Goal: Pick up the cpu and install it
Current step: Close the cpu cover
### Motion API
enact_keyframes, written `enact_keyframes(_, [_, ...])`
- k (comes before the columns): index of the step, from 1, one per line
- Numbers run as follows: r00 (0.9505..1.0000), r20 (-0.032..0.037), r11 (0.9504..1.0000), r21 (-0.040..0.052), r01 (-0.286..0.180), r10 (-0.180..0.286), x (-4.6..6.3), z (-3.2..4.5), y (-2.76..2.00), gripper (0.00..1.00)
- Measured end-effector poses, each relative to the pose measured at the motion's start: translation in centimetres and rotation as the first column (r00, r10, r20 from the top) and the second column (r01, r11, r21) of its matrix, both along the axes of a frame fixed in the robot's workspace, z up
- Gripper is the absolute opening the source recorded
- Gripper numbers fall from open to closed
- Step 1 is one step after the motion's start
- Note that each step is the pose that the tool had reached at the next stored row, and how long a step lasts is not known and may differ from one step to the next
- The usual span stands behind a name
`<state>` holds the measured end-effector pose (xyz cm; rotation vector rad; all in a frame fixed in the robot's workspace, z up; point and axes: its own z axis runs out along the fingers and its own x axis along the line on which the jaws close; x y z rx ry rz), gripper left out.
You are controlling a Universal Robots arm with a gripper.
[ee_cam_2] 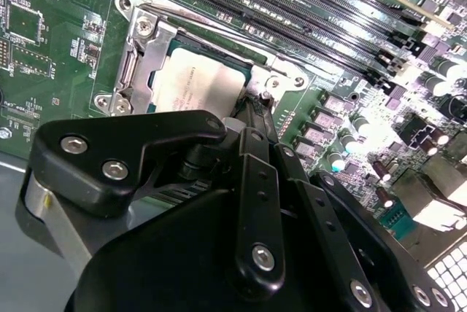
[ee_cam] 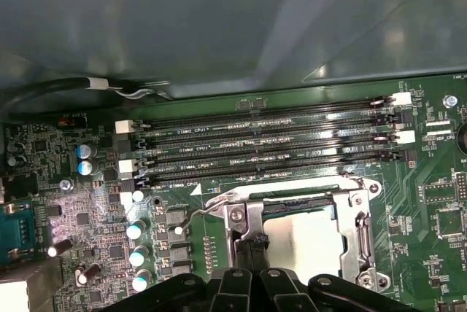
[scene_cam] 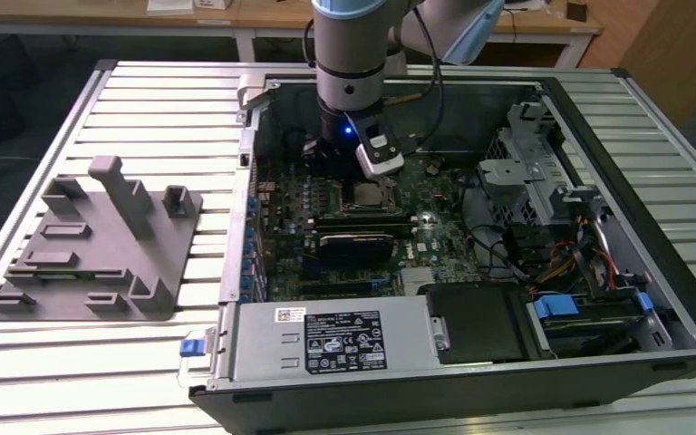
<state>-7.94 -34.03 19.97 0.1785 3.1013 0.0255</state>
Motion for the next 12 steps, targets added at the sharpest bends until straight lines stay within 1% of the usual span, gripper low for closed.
enact_keyframes(12, [1.0,0.0001,1.0,0.0002,0.0,0.0,0.0,-0.11,0.0,0.11])
